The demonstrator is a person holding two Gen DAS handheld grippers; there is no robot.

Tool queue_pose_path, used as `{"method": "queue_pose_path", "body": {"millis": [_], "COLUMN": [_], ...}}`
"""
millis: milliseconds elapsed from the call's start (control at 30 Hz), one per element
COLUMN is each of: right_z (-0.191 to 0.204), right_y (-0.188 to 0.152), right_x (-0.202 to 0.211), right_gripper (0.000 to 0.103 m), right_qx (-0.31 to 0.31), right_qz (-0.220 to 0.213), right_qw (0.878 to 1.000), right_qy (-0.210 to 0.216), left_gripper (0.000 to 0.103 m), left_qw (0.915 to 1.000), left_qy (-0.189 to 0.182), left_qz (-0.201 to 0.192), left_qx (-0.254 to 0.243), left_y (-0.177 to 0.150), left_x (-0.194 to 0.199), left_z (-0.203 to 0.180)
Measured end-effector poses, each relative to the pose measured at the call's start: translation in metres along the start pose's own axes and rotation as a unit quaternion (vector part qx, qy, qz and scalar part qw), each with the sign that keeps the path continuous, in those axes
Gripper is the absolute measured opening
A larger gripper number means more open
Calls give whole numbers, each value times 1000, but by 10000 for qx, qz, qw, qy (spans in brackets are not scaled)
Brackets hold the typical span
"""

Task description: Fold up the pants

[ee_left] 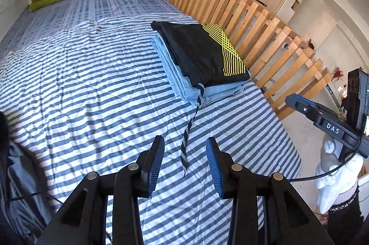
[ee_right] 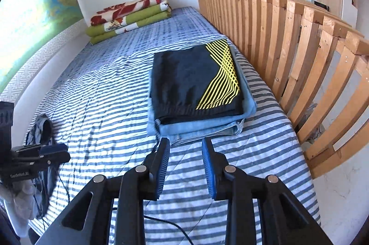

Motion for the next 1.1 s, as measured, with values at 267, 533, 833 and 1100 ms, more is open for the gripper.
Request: {"method": "queue_pose_path", "body": {"millis": [267, 533, 833, 1100], "right_z": [34, 71, 100, 94], "right_y": [-52, -107, -162, -186], "right_x": [118, 197, 225, 259], "right_gripper": [34, 56, 66, 66], "right_qx": [150, 294, 309, 124], "right_qz": [-441, -911, -1085, -1248], "right_qw": [9989, 9941, 9916, 9908], "right_qy": [-113, -507, -628, -507], "left_gripper": [53, 66, 73, 79], "left_qw": [9975, 9927, 9901, 9824], "left_qy": [116, 407, 681, 629], "left_qz": [-586, -901, -1097, -1483], "left_qx": [-381, -687, -555, -946], "left_y": [-51, -129, -207, -235], "left_x": [108, 180, 217, 262], "left_z": [-57, -103, -125, -178]}}
Point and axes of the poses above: each gripper's, at about its wrist camera, not at the fingertips, and x roughly against the way its jaws point, z to its left, y to its top, the point moved 5 cm from there along -x, roughly the way its jaws point, and after that the axes turned 15 degrees about -y, right-handed, at the moved point
